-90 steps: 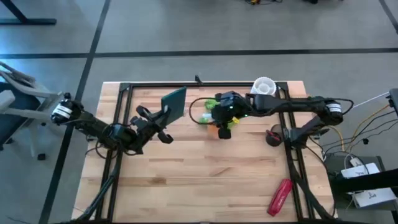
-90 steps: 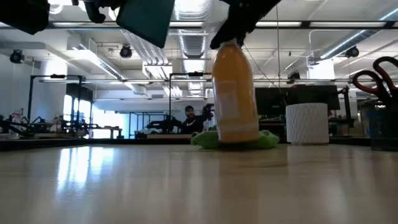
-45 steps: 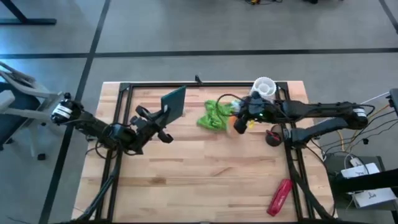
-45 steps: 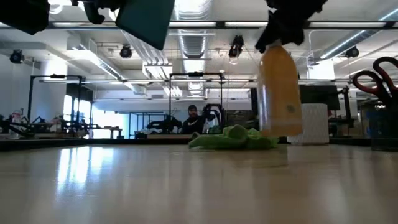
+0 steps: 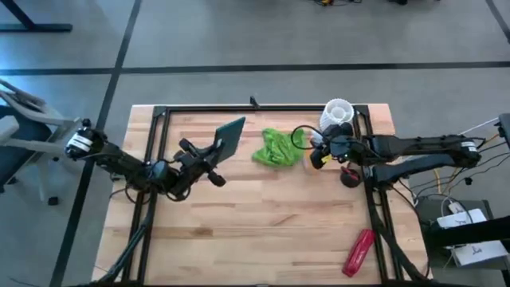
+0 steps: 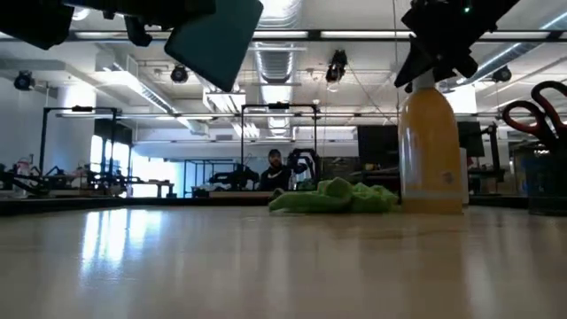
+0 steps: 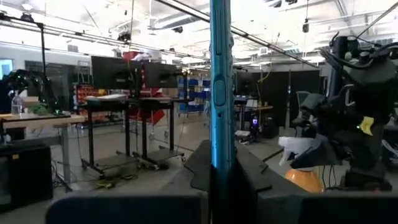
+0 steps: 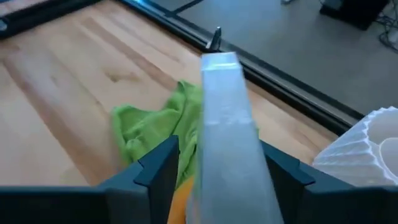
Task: Apply microfiber cloth
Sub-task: Spray the front and back of the tablet with the spray bottle, then wipe the back and front of the tablet with the green microfiber cloth
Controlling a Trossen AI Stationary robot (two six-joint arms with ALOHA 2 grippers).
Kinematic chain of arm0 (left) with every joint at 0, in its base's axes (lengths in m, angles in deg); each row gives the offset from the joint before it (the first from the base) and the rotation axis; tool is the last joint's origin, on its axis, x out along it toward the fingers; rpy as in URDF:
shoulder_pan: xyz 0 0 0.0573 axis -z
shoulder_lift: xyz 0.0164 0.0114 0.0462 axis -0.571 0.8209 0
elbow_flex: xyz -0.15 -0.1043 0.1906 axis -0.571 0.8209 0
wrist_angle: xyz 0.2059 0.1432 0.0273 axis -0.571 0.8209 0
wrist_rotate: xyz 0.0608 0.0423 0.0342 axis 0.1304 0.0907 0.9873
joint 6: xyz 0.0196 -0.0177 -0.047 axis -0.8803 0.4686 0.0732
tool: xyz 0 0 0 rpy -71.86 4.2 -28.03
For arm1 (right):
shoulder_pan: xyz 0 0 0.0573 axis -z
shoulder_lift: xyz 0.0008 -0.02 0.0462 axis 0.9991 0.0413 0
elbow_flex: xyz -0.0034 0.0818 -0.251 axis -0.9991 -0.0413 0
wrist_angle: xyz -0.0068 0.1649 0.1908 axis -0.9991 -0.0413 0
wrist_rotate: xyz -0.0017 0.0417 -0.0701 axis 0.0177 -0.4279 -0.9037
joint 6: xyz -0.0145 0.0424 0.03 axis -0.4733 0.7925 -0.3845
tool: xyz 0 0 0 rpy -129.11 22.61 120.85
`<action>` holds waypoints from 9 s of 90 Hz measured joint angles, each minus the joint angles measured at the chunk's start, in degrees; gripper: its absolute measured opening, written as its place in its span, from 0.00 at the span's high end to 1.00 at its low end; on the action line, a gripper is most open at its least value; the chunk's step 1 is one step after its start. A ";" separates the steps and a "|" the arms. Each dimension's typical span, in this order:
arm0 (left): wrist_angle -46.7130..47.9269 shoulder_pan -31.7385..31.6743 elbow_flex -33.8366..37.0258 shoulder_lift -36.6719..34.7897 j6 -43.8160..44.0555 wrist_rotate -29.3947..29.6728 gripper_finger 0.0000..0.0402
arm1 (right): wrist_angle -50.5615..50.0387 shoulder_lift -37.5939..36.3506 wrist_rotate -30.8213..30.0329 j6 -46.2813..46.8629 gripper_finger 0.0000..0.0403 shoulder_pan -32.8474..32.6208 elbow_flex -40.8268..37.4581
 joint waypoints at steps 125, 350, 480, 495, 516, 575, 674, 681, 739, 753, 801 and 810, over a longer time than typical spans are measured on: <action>61.64 -1.99 -0.50 -26.92 33.29 -4.08 0.99 | 11.39 50.33 12.09 -24.61 0.59 8.21 26.93; 84.12 -1.87 -14.21 14.55 35.43 -12.53 0.97 | -4.29 60.74 4.29 -11.07 1.00 -19.61 44.70; 91.33 -2.96 -13.24 14.10 31.74 -21.76 0.69 | 6.08 62.01 10.93 -19.61 0.88 -11.56 43.74; 105.19 -2.93 -16.50 12.32 39.11 -19.32 0.63 | 9.43 64.13 11.04 -30.88 0.78 -10.36 43.21; 107.92 -5.10 -12.88 7.96 46.04 -5.73 0.63 | 18.07 69.99 11.11 -40.96 0.70 -8.97 43.17; 84.07 -17.20 6.59 8.24 47.27 -18.84 0.79 | 21.49 75.43 -6.69 -66.55 0.68 -8.58 43.15; 102.65 -6.09 -5.34 -24.83 32.30 -16.61 0.85 | 16.13 65.91 -7.51 -55.40 0.96 -9.93 44.80; 100.46 -1.81 -4.81 -28.59 31.45 -16.41 0.85 | 12.28 63.05 0.76 -49.47 0.96 -8.70 45.95; 95.00 10.75 -8.48 -34.14 25.97 -16.41 0.85 | 16.32 65.09 56.24 -10.69 0.97 9.76 47.84; 95.03 10.74 -8.69 -33.97 25.65 -16.38 0.85 | 25.29 69.15 63.94 -5.43 0.97 10.19 47.92; 97.07 10.69 -5.78 -28.73 30.25 -15.86 0.85 | 17.61 70.58 57.12 -1.24 0.69 12.66 47.89; 96.37 10.64 -3.25 -27.44 31.81 -10.83 0.85 | 14.58 69.37 57.17 -4.25 0.62 12.55 47.89</action>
